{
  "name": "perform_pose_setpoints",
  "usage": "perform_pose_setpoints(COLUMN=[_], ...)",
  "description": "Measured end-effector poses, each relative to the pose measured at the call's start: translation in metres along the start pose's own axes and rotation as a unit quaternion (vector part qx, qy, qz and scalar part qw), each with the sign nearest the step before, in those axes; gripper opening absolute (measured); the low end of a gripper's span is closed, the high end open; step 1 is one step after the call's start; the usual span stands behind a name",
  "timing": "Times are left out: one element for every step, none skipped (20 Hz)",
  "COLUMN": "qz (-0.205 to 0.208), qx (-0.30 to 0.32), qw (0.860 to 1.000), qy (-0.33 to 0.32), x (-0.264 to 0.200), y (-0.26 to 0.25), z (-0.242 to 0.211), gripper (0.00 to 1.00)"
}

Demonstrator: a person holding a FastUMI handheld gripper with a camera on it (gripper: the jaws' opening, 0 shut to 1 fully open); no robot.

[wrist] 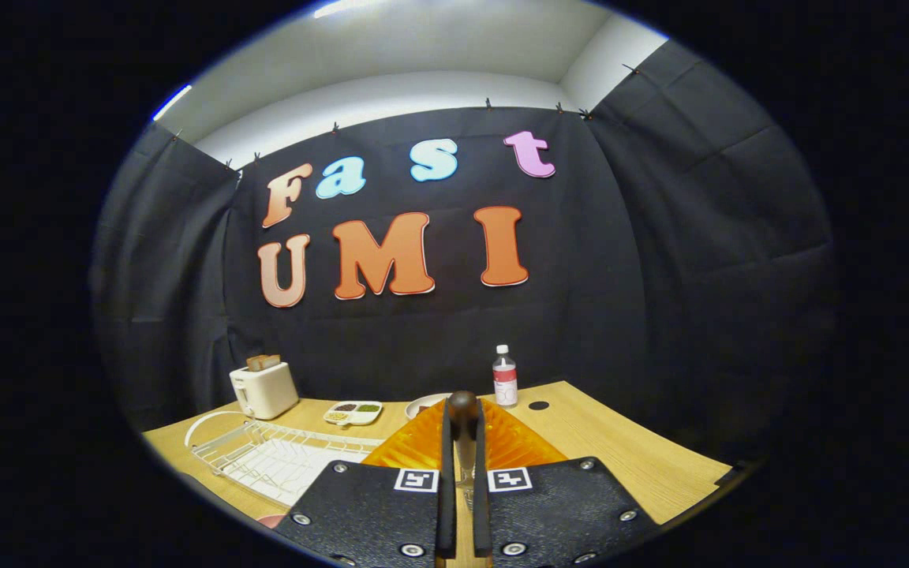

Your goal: Take the plate from the dish rack, then take the spoon from the basket and place it into the plate.

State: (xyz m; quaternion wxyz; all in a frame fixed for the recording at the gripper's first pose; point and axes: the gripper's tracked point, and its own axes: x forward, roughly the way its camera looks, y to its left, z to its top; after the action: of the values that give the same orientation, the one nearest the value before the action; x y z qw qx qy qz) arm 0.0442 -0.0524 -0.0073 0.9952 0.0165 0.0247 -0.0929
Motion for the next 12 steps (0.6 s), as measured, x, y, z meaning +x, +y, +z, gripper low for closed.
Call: perform_pose_setpoints(qz=[0.01,0.021,0.033,0.045,0.056,0.068,0.079,0.09,0.099,0.109,0.119,0.132], qx=[0.004,0.007,0.009,0.008,0.007,0.007,0.006,0.006,0.007,0.01,0.017,0.024], qw=[1.0,1.0,0.999,0.999,0.998,0.998,0.997,0.996,0.995,0.994,0.992,0.99], qy=[-0.002,-0.004,-0.006,-0.004,-0.001,0.002,0.005,0.01,0.017,0.025,0.032,0.04], x=[-0.008,-0.015,-0.022,-0.028,-0.034,-0.038,-0.043,-0.047,-0.051,-0.054,-0.058,-0.06], y=[0.007,0.015,0.022,0.029,0.037,0.044,0.053,0.061,0.068,0.075,0.083,0.091], z=[0.005,0.008,0.011,0.01,0.008,0.005,0.002,-0.003,-0.009,-0.014,-0.02,-0.025], gripper=[0.08,0.08,0.08,0.08,0.08,0.08,0.08,0.08,0.08,0.08,0.08,0.08])
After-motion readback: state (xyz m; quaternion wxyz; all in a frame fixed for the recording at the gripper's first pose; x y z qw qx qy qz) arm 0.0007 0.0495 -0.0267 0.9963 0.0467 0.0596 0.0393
